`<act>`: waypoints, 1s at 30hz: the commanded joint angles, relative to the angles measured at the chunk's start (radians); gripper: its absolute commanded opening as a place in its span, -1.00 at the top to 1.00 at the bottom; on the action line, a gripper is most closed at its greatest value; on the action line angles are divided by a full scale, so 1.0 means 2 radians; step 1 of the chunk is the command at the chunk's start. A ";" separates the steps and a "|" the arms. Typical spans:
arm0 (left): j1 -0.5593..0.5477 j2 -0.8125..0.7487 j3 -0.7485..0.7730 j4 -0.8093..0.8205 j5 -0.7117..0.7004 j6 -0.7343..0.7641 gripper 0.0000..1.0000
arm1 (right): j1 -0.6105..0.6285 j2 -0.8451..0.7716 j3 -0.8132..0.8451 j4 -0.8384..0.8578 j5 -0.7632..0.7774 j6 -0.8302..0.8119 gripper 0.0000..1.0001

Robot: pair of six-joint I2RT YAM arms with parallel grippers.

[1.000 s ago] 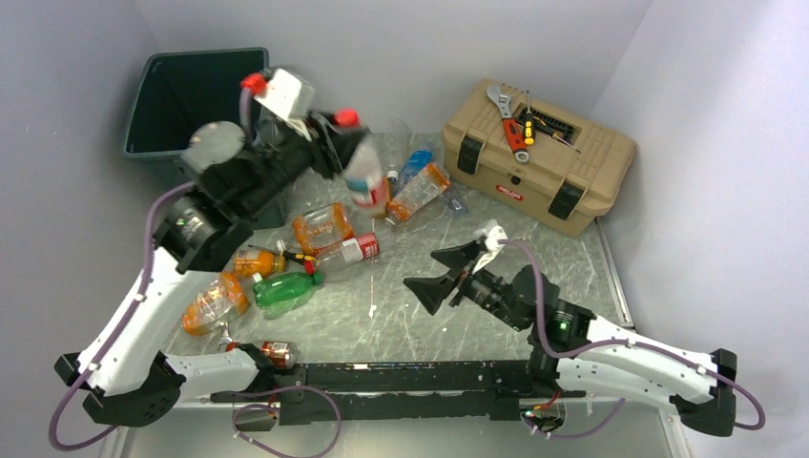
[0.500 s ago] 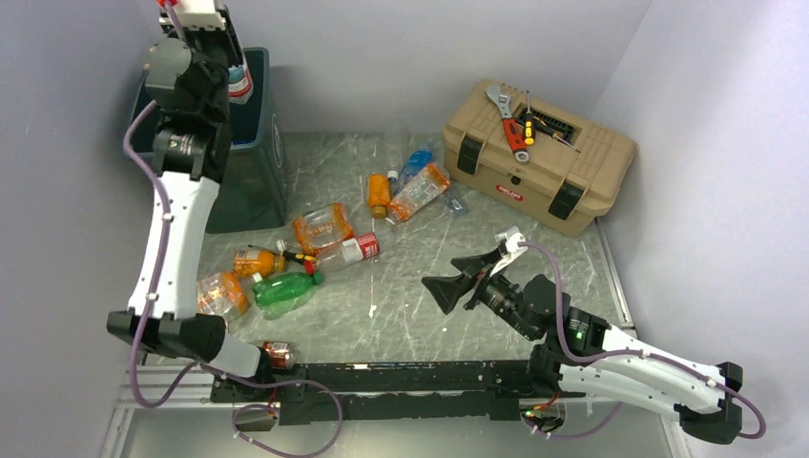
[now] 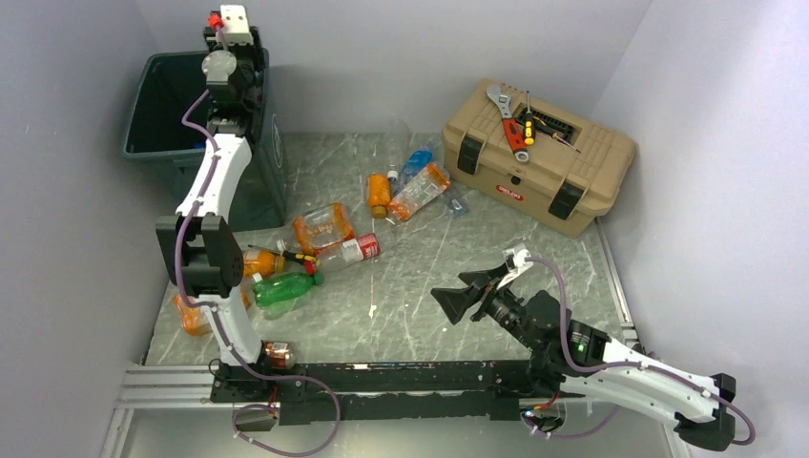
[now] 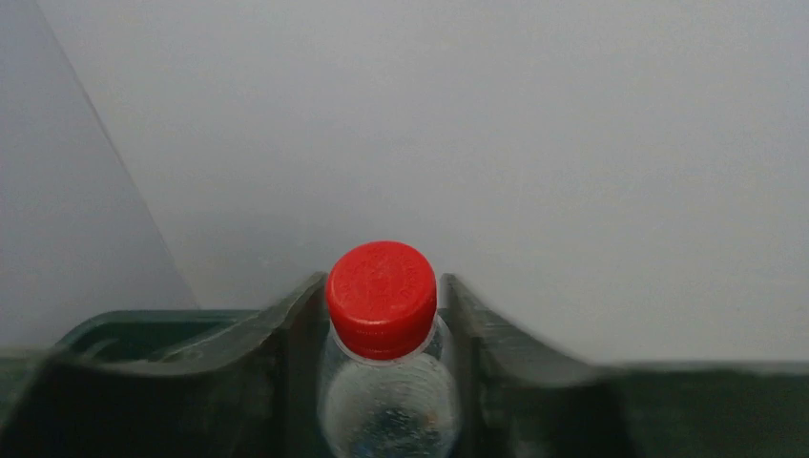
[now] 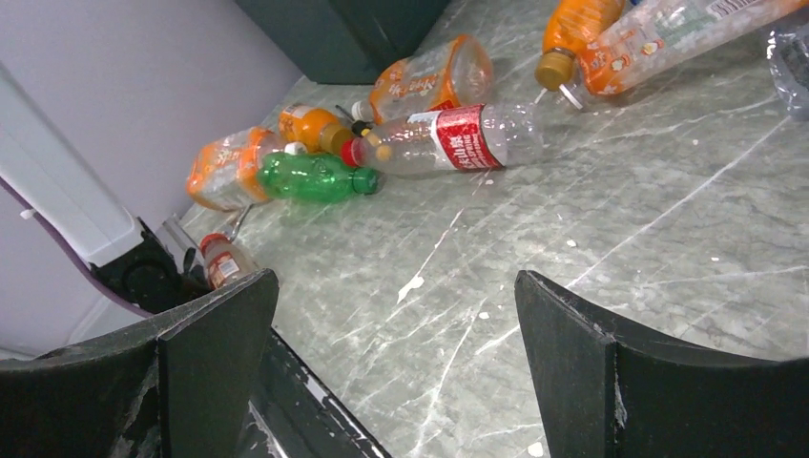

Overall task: Put the plastic bottles in the bin
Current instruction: Place the plastic bottle in the trash bin, then move the plastic bottle to the center of the board.

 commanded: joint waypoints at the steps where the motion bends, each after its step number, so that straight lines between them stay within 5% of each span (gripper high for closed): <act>1: -0.002 -0.006 0.019 0.053 -0.041 -0.033 -0.37 | 0.002 -0.008 -0.013 0.017 0.025 -0.004 -0.99; 2: -0.003 -0.013 0.006 0.062 -0.043 -0.039 -0.76 | 0.002 -0.008 -0.013 0.016 0.025 -0.005 -0.99; 4: -0.012 -0.027 0.006 0.064 -0.050 -0.024 -0.99 | 0.002 -0.002 -0.009 0.011 0.024 -0.006 -1.00; 14: -0.165 -0.172 0.012 0.009 -0.092 0.073 -0.99 | 0.002 0.026 0.016 -0.002 0.068 0.024 -1.00; 22: -0.250 -0.291 -0.033 -0.319 0.013 -0.093 -0.99 | -0.001 0.081 0.108 -0.057 0.131 0.008 -1.00; 26: -0.270 -0.317 -0.087 -0.440 0.039 -0.114 -0.99 | -0.008 0.126 0.126 -0.054 0.171 0.018 -1.00; 30: -0.274 -0.336 -0.152 -0.526 0.084 -0.107 -0.99 | -0.040 0.187 0.127 -0.004 0.115 0.029 -0.99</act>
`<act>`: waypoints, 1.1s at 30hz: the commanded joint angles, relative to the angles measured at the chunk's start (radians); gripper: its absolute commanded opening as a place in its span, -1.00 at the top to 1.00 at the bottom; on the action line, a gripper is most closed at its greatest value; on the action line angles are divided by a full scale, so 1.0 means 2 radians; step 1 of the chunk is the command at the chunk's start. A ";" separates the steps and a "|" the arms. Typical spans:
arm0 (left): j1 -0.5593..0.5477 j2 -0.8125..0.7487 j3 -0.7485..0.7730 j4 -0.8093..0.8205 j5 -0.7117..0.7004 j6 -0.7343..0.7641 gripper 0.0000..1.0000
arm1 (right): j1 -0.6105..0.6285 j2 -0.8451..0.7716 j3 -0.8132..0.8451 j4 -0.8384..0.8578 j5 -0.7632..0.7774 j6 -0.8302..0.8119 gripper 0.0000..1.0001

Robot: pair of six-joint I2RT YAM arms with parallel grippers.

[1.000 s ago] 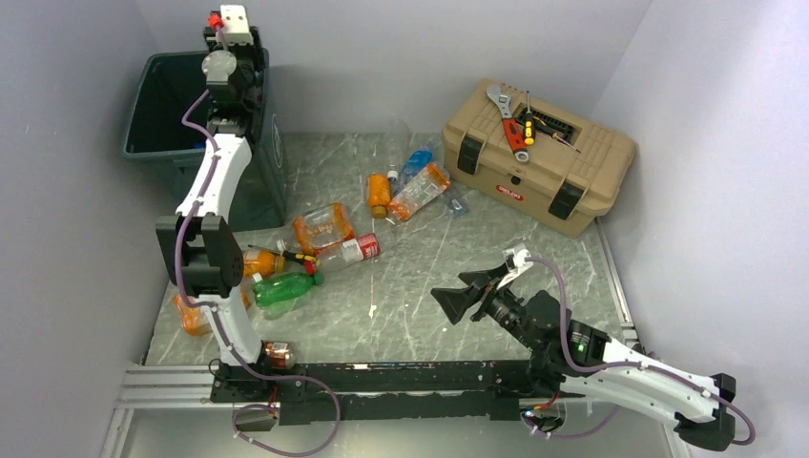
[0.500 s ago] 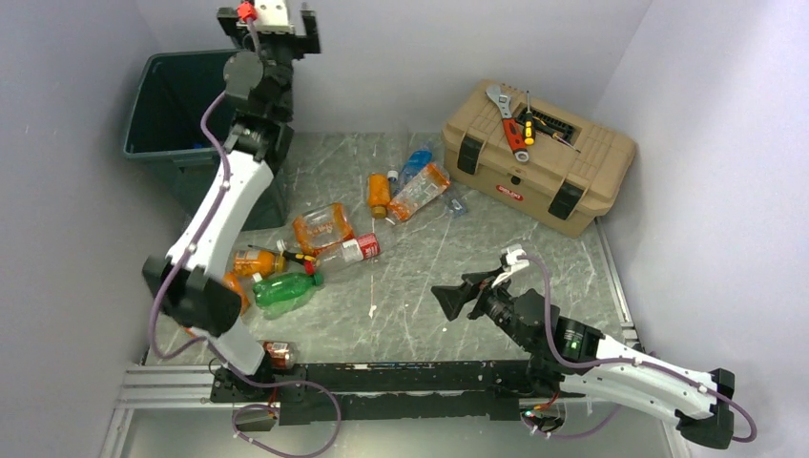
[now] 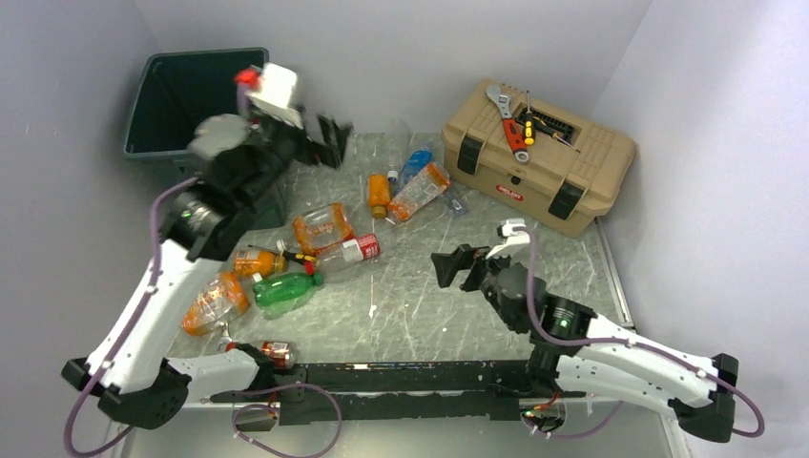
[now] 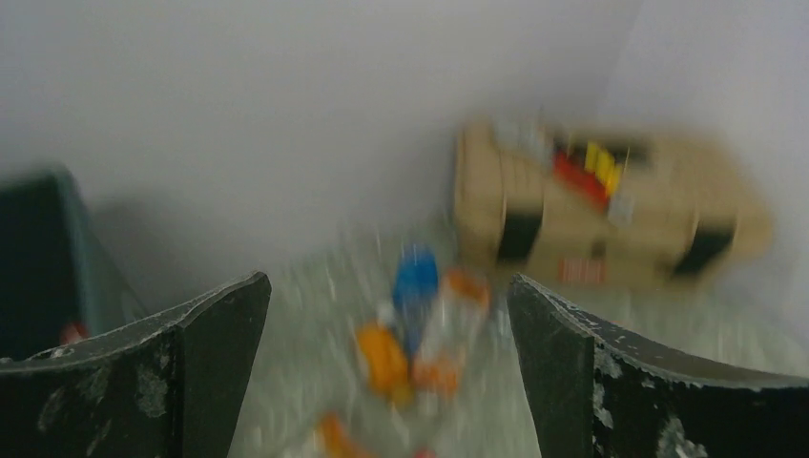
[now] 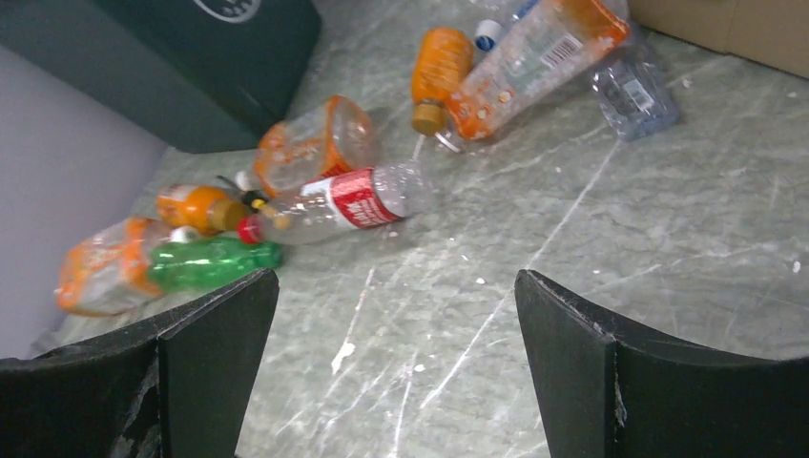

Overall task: Put the plastic bottles in the bin
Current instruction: Move the plastic bottle to the center of the board.

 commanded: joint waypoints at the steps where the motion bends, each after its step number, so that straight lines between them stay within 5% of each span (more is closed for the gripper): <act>1: -0.005 0.013 -0.089 -0.187 0.075 -0.016 -0.99 | -0.033 0.069 0.013 0.047 -0.032 0.019 -0.99; 7: -0.006 -0.047 -0.218 -0.161 0.113 0.007 -0.99 | -0.079 0.197 0.030 0.137 -0.131 0.067 -0.96; 17: -0.004 -0.194 -0.400 -0.045 -0.022 -0.025 -0.99 | -0.079 0.389 0.124 0.218 -0.185 -0.165 -0.82; 24: -0.004 -0.232 -0.402 -0.063 -0.099 -0.053 -0.96 | -0.074 0.503 0.193 0.224 -0.281 -0.327 -0.76; 33: -0.004 -0.258 -0.411 -0.050 -0.104 -0.055 -0.96 | -0.055 0.570 0.254 0.164 -0.253 -0.448 -0.89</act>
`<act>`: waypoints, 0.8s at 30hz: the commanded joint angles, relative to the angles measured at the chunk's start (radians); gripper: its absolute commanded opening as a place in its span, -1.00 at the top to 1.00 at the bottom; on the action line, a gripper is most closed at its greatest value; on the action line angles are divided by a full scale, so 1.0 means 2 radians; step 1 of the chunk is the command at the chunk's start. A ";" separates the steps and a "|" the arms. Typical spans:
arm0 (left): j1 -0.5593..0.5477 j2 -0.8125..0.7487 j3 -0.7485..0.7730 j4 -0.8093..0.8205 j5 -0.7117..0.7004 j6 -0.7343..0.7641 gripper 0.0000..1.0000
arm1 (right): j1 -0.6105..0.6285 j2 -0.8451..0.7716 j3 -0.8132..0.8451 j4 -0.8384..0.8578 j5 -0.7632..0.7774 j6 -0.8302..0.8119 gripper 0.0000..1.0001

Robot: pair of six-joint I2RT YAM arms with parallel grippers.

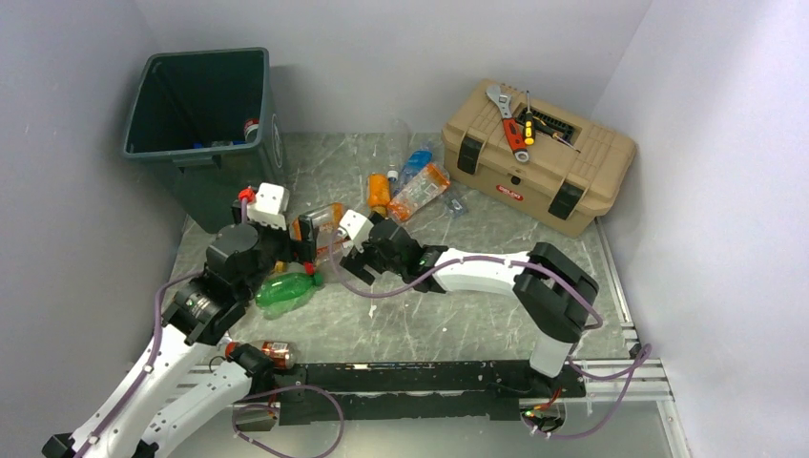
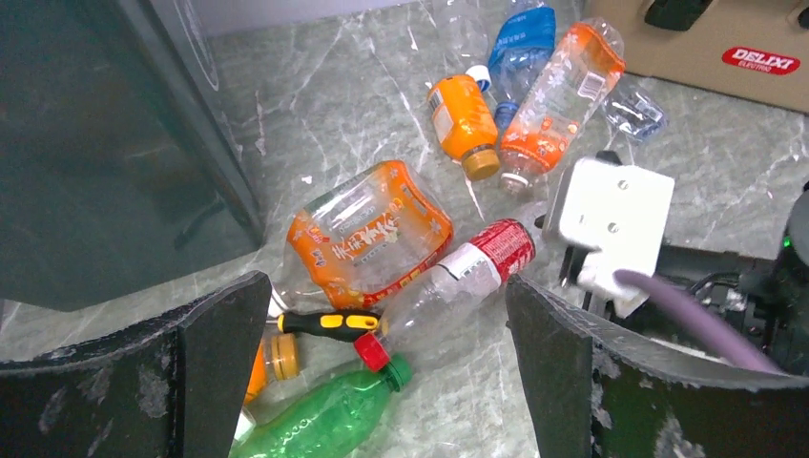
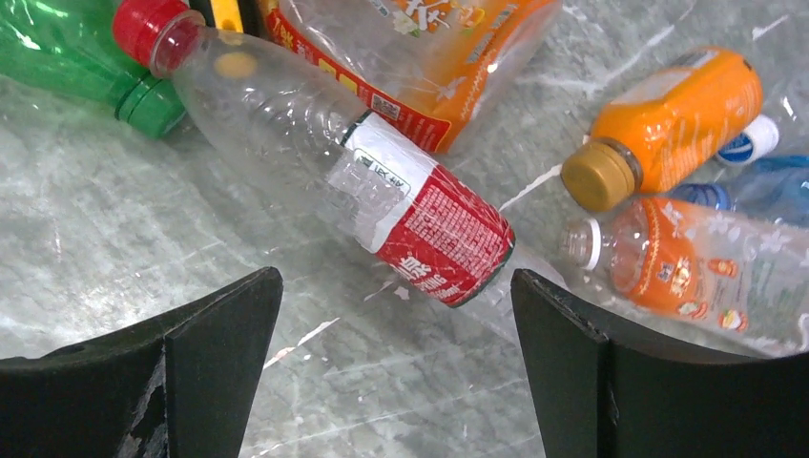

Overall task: Put the plastic bottles in the bin
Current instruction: Move the plastic bottle to the center of the board.

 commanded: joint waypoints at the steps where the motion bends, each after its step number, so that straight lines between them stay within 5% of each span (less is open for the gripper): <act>1: 0.000 -0.004 0.001 0.025 -0.016 -0.010 -0.96 | 0.002 0.016 0.045 -0.020 -0.002 -0.078 -0.90; 16: 0.000 -0.001 0.002 0.021 -0.024 -0.007 -0.96 | 0.002 0.122 0.128 -0.085 0.013 -0.153 -0.73; 24: 0.001 0.002 0.002 0.023 -0.020 -0.006 -0.96 | 0.012 0.104 0.094 -0.074 0.024 -0.148 -0.29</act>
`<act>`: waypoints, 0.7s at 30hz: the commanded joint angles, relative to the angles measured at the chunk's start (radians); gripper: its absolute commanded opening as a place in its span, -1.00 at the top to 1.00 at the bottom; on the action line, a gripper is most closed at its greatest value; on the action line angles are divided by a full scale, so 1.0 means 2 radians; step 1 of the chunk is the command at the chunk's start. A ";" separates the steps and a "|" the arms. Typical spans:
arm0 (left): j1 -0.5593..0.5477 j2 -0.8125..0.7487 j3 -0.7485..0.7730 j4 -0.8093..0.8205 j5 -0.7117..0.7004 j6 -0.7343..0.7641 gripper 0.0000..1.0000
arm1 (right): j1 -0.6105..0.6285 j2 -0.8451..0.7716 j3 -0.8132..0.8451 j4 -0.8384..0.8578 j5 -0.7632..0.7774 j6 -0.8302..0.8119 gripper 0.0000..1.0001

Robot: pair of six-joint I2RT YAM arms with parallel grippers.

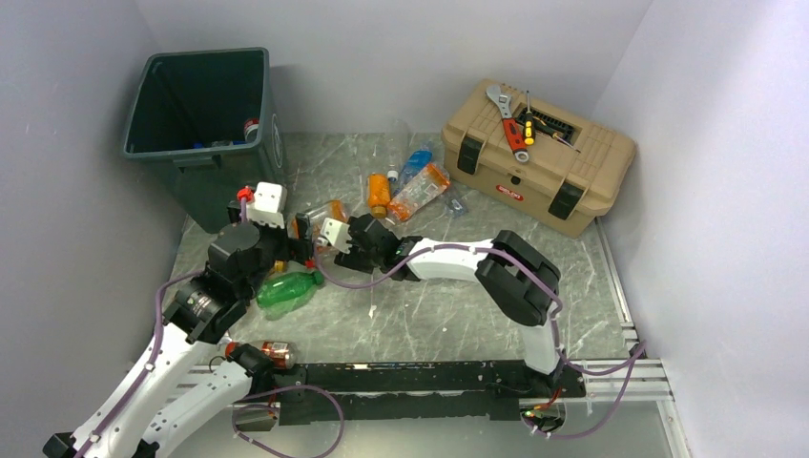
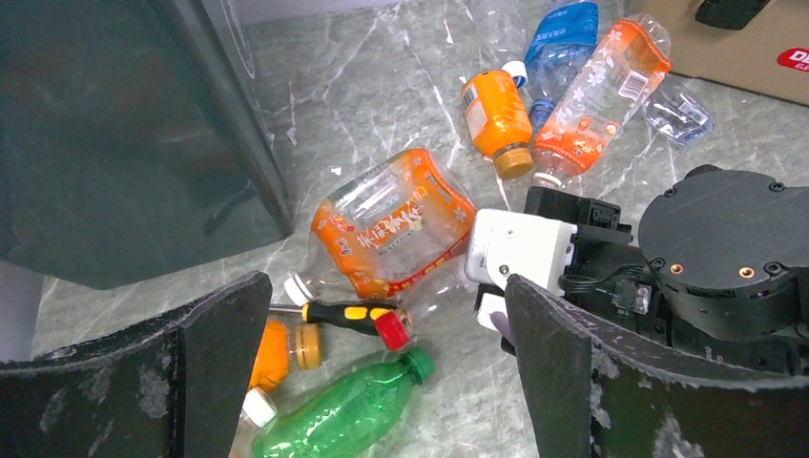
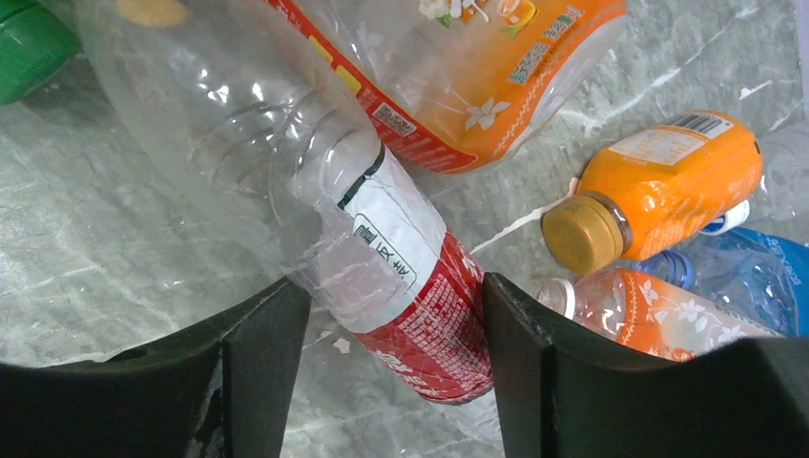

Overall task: Put the plastic bottles in the bin
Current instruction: Move the plastic bottle to the center of the board.

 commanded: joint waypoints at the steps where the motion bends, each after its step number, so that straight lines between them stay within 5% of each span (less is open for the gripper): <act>1: -0.001 0.003 0.003 0.028 0.013 -0.007 -0.96 | 0.014 -0.019 -0.023 -0.005 0.010 -0.005 -0.21; 13: 0.002 0.005 0.002 0.027 0.016 -0.009 -0.95 | 0.061 -0.132 -0.102 -0.016 0.040 0.040 0.21; 21: 0.002 -0.003 0.000 0.028 0.011 -0.009 -0.95 | 0.071 -0.250 -0.166 -0.078 0.084 0.181 0.24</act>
